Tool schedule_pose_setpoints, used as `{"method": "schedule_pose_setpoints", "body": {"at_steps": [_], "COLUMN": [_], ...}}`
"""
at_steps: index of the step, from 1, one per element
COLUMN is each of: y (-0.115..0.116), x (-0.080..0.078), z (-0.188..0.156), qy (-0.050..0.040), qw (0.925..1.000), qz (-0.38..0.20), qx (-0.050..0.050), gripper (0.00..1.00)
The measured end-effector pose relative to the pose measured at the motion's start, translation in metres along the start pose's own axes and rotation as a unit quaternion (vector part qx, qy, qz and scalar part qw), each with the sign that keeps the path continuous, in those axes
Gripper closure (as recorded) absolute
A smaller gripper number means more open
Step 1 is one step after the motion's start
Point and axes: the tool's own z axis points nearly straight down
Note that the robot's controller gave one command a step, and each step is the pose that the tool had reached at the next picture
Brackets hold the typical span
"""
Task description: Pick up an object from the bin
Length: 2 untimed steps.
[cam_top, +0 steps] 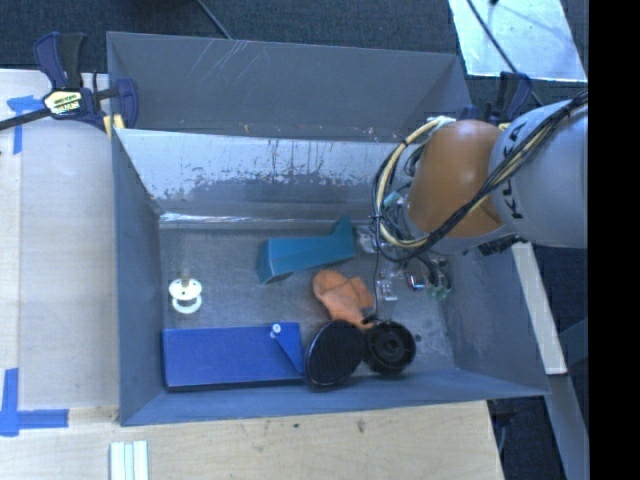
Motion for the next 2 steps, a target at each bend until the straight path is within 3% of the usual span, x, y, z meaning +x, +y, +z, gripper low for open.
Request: {"method": "schedule_pose_setpoints", "body": {"at_steps": [1,2], "y": [0.0086,0.0086], "x": [-0.0266,-0.0266], "z": [0.0001,0.0001], "qy": [0.0016,0.0016], "qw": [0.9997,0.9997], "qz": [-0.023,-0.023], "qx": [0.002,0.002], "gripper": [1.0,1.0]}}
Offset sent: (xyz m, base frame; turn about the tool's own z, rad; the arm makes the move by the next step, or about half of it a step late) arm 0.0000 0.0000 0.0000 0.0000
